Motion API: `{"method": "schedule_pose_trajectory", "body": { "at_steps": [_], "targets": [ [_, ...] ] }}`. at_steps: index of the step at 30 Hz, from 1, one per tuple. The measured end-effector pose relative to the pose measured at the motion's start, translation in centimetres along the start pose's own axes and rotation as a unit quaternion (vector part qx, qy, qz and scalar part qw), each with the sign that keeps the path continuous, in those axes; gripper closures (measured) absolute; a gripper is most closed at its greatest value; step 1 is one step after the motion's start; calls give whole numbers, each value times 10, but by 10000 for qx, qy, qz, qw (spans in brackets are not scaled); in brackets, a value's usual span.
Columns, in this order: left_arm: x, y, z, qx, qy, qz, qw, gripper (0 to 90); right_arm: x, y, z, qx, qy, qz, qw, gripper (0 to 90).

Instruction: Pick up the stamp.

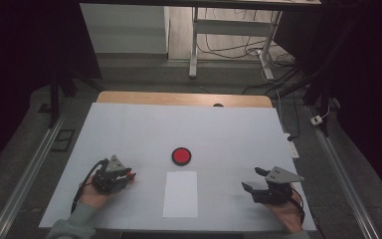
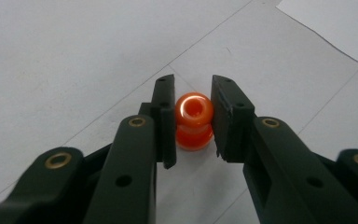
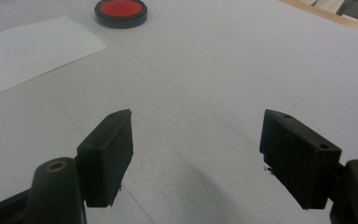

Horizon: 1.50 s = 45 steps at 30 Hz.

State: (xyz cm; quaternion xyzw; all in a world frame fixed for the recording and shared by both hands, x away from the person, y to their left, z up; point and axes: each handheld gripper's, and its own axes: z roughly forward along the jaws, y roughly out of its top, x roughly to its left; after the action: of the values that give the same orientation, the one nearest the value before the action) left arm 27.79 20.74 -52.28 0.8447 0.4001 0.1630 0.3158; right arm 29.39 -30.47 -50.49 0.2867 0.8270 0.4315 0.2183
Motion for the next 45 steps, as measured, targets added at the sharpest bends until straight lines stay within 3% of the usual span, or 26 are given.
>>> {"method": "schedule_pose_trajectory", "body": {
  "at_steps": [12,21,27,36,45],
  "targets": [
    [1,0,-2,-109,-81,-52,9999,724,0,0,0,-37,-25,20,10000,255],
    [3,0,-7,-330,-214,-205,9990,724,0,0,0,-75,-44,23,10000,257],
    [3,4,-10,-454,-205,-188,9986,724,1,0,1,-28,-62,-2,10000,258],
    [-1,10,-20,-810,-289,-259,9960,724,1,0,1,-73,-74,-4,9999,261],
    [0,14,-25,-986,-411,-296,9938,724,1,1,0,-95,-134,-17,9999,265]
  ]
}}
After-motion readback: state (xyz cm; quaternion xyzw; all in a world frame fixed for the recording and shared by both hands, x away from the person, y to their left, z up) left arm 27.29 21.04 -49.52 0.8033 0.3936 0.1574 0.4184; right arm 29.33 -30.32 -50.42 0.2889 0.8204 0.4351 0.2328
